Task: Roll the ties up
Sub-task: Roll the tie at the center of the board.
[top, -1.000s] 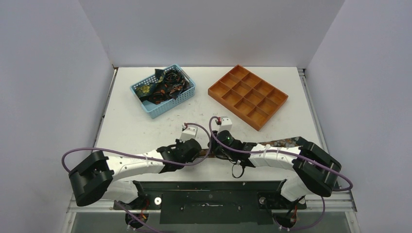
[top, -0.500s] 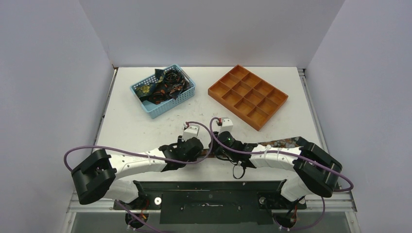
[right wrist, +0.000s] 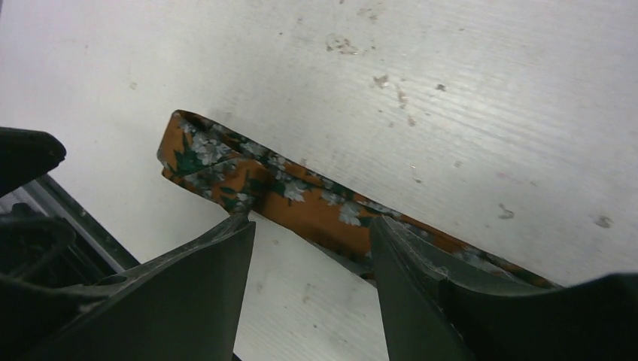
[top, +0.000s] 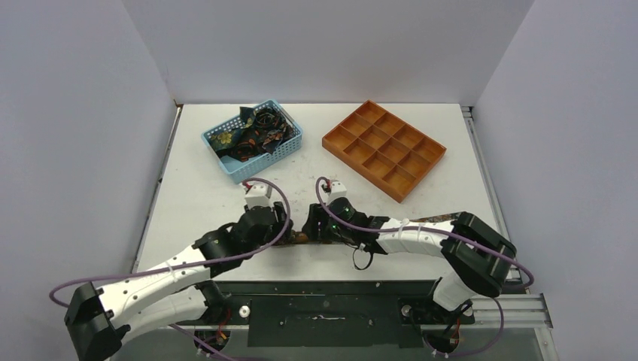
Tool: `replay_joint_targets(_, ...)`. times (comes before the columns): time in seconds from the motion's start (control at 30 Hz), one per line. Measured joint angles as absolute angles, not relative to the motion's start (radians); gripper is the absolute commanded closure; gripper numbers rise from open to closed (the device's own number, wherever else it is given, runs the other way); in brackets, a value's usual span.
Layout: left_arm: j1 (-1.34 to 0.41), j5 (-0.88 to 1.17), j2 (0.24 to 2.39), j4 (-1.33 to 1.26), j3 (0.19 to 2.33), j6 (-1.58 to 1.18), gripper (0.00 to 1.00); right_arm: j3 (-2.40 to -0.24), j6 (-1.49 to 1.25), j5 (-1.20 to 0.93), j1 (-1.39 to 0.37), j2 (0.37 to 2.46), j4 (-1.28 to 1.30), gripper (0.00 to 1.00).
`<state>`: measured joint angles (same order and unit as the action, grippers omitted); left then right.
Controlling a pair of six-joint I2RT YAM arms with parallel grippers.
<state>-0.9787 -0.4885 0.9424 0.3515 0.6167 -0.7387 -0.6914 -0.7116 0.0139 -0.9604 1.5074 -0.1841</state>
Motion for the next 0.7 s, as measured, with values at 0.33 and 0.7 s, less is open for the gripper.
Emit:
replay_joint_targets(0.33, -0.622, -0.224, 0.677, 0.267, 0.253, -0.88, 0.62, -0.794, -0.78, -0.148, -0.956, 1.705, -0.264, 0.49)
replay_joint_targets(0.7, -0.528, -0.085, 0.653, 0.113, 0.173, -0.942, 0.7, -0.818, -0.772, -0.157, -0.964, 1.765, -0.276, 0.73)
